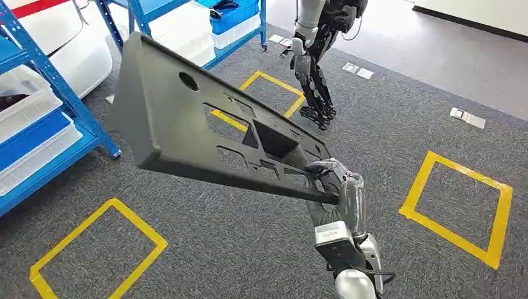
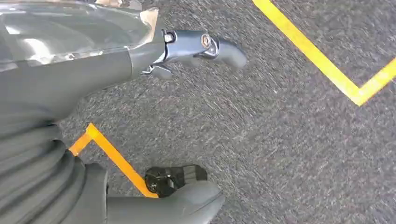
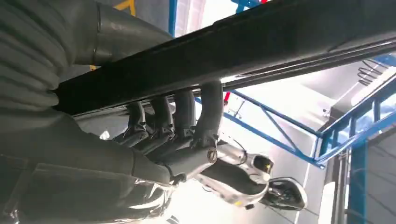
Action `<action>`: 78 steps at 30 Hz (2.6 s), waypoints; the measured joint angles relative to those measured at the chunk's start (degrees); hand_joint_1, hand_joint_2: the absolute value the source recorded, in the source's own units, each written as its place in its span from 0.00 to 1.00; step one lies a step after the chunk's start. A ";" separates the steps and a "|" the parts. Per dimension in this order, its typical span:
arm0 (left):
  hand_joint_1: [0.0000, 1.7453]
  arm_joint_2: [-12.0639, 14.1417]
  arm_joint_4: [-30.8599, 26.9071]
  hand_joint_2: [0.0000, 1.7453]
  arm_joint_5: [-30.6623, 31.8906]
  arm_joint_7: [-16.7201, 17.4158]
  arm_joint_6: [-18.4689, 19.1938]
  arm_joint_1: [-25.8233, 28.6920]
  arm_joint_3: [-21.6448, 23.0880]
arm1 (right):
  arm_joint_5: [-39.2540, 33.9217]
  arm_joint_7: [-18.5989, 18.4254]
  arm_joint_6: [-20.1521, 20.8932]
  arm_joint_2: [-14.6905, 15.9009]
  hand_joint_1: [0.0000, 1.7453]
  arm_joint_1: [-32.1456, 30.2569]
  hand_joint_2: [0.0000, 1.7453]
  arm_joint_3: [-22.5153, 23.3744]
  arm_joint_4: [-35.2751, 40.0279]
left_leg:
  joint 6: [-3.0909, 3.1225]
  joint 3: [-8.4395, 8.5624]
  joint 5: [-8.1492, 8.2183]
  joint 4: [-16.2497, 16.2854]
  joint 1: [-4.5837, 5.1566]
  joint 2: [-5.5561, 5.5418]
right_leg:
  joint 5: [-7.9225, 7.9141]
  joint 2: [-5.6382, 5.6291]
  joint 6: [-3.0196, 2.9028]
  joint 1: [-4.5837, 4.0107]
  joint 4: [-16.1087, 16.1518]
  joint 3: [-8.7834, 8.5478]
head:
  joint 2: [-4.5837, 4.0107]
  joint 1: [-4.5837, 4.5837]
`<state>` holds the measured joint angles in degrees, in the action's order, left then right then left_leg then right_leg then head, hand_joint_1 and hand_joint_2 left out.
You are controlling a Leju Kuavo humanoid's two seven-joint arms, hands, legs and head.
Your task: Take the parts from the cabinet and place them on the table.
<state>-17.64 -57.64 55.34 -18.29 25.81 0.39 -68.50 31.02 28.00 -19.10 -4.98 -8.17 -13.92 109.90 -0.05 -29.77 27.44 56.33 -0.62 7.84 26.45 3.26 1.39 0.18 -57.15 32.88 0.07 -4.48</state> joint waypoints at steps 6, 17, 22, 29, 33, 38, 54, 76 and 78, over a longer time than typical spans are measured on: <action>0.00 0.04 0.70 1.00 0.37 -0.29 -0.22 -0.21 -1.09 | -0.07 0.18 0.87 -0.66 1.00 0.42 1.00 0.39 -0.63 | -1.38 -6.63 9.58 15.64 -0.61 -8.03 | -0.83 -4.41 -2.13 0.83 0.51 -0.63 | 0.00 0.31; 0.00 -0.46 1.07 1.00 0.52 -0.29 0.07 -0.58 -2.78 | 3.52 0.15 0.13 -1.09 1.00 0.84 1.00 0.76 -1.79 | 0.73 -0.91 -0.57 -0.18 -1.45 -9.84 | -1.16 -12.12 0.29 0.33 -0.22 1.08 | 0.00 0.29; 0.00 -0.50 1.05 1.00 0.48 -0.31 0.07 -0.43 -3.37 | 3.47 0.15 0.07 -1.05 1.00 0.96 1.00 0.81 -2.32 | 1.71 -0.54 -0.55 -0.56 -0.71 -5.54 | 6.05 -4.04 -0.06 0.66 -18.24 10.13 | 0.00 -0.13; 0.00 -0.42 1.05 1.00 0.52 -0.42 0.48 -0.55 -3.58 | 2.66 0.13 -0.55 -1.09 1.00 0.83 1.00 0.85 -2.60 | -0.54 0.60 0.95 -0.01 -0.25 -0.92 | -0.24 0.98 1.13 1.13 -0.71 0.30 | 0.00 0.05; 0.00 -0.52 1.07 1.00 0.55 -0.48 0.96 -1.37 -3.54 | 1.02 -0.06 -0.41 -1.09 1.00 -0.31 1.00 1.14 -2.49 | -1.85 0.82 2.46 0.94 -1.09 -2.59 | -0.69 -2.03 -0.37 1.58 -0.57 0.60 | 0.00 0.22; 0.00 -0.52 1.09 1.00 0.55 -0.51 1.03 -1.18 -3.78 | 0.87 -0.06 -0.33 -1.14 1.00 -0.59 1.00 1.25 -2.47 | -1.24 -8.10 10.38 18.60 -1.02 -8.02 | -0.90 -5.93 -1.55 0.68 -0.61 0.77 | 0.00 0.33; 0.00 -0.48 1.33 1.00 0.63 -0.61 1.07 -1.44 -3.80 | 0.87 -1.07 0.11 -0.59 1.00 -0.90 1.00 1.29 -2.80 | 1.95 -0.62 -0.37 -0.41 -0.07 -4.37 | 5.56 -3.89 0.66 0.71 -17.79 9.99 | 0.00 -0.06; 0.00 0.28 2.08 1.00 0.35 -0.09 0.24 -1.93 -1.42 | -0.31 -1.51 1.25 -0.48 1.00 -1.66 1.00 1.88 -2.23 | 0.49 -1.13 0.84 1.19 -0.18 -12.81 | -1.27 -12.12 0.01 0.65 -0.24 0.95 | 0.00 0.20; 0.00 0.24 2.08 1.00 0.35 -0.11 0.24 -2.01 -1.07 | -0.29 -1.53 1.27 -0.52 1.00 -1.87 1.00 2.10 -2.06 | 1.63 -0.77 -0.24 -0.21 -0.52 -10.82 | -0.98 -10.08 0.32 0.67 -1.34 1.75 | 0.00 0.20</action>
<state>-17.40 -55.56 55.69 -18.40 26.05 -1.62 -69.57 30.73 26.47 -17.84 -5.51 -10.04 -11.82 107.84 1.58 -30.54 27.21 56.12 -1.14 -2.98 25.47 -6.82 1.71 0.85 -58.49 34.63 0.07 -4.28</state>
